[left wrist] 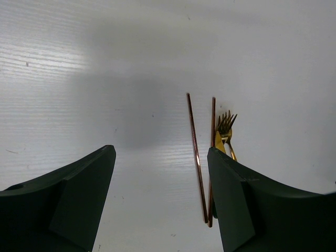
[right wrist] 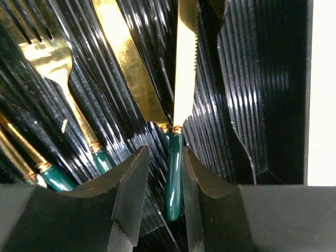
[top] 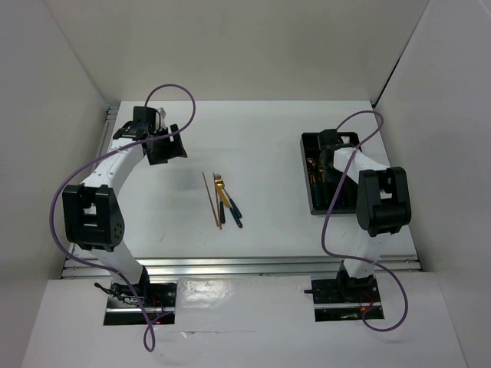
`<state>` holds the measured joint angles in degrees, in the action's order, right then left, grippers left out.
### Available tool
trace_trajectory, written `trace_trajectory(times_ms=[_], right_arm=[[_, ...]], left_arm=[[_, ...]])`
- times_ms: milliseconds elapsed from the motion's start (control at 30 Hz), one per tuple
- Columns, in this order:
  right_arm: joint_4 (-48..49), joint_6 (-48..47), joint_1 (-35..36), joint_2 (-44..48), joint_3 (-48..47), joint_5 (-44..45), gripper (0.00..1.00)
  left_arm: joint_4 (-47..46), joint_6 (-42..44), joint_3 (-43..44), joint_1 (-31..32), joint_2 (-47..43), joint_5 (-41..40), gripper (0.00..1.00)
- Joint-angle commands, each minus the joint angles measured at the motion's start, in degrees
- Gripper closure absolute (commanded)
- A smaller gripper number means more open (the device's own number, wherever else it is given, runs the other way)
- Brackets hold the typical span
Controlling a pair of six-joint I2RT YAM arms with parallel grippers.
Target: Sort the eating utensils into containers
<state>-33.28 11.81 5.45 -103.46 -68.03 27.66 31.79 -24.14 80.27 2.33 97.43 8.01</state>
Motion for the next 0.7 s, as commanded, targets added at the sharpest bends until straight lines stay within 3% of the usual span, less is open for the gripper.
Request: trace_trajectory(times_ms=[0,300,667], right_arm=[[1.6,1.5,-0.3,-1.2,0.2,1.7,0.61],[1.0,2.0,-0.8,-4.1,0.2,3.0,0.65],[-1.8,3.1,-0.8,-5.3,-1.8,4.8,0.87]], left_arm=[[-1.1,0.5,0.9,-0.3,1.0,0.6,0.15],[-1.1,0.5,1.4,-0.3,1.0,0.6,0.15],[-1.1,0.5,1.4,-0.3,1.0,0.6,0.15]])
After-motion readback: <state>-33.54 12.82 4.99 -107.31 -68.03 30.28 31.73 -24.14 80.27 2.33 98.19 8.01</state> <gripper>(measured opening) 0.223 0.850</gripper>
